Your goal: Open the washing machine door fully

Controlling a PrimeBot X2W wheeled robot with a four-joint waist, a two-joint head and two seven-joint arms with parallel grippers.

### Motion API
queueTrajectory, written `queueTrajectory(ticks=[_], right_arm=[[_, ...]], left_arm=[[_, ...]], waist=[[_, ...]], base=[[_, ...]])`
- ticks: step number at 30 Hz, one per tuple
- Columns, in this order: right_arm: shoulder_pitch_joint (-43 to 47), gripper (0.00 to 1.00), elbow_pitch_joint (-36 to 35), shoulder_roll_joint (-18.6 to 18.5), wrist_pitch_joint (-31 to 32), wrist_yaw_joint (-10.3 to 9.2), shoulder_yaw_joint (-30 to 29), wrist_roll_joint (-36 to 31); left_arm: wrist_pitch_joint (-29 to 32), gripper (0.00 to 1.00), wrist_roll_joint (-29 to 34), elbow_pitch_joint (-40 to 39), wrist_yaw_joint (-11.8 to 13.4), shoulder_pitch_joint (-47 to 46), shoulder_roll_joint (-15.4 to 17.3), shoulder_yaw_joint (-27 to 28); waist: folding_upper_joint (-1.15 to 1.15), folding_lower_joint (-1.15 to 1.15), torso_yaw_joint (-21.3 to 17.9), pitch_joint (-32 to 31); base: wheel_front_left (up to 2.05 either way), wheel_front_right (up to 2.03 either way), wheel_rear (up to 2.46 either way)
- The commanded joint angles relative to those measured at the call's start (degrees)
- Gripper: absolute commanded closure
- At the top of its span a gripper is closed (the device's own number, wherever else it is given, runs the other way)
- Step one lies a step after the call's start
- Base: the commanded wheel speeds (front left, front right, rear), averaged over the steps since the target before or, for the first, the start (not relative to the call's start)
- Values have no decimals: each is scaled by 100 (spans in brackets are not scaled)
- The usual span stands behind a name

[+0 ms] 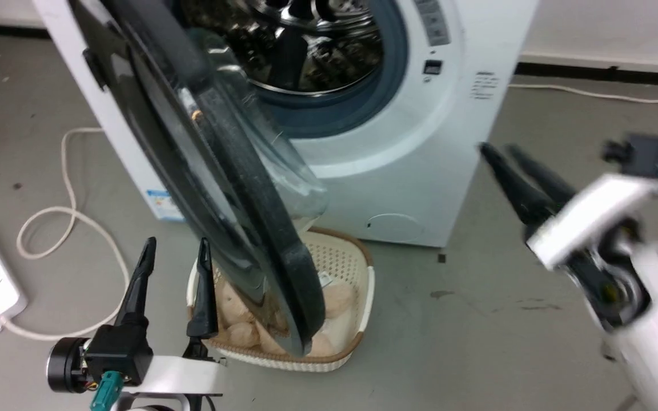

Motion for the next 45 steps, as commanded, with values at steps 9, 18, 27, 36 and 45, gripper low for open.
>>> queueTrajectory(ticks=[9, 18, 27, 36, 45], right_arm=[[2134, 0, -866, -8, -2331, 31, -1296, -4153], [3680, 0, -2264, 1526, -2362, 31, -2592, -6317], [3884, 0, -2336, 1622, -2363, 31, -2558, -6157], [3850, 0, -2334, 1623, -2363, 31, -2544, -6016], [3845, 0, -2379, 1624, -2364, 31, -2492, -5948]], left_arm=[[-32, 0, -49, 77, -167, 408, 5, 197], [-32, 0, 12, 119, -283, 450, 5, 193], [-32, 0, -7, 238, -295, 458, 5, 219], [-32, 100, -9, 344, -379, 468, 5, 232], [-32, 100, -140, -381, -166, 228, 5, 521]], waist=[[0, 0, -544, -354], [0, 0, -586, -271], [0, 0, -566, -281], [0, 0, -567, -278], [0, 0, -600, -263]], base=[[0, 0, 0], [0, 0, 0], [0, 0, 0], [0, 0, 0], [0, 0, 0]])
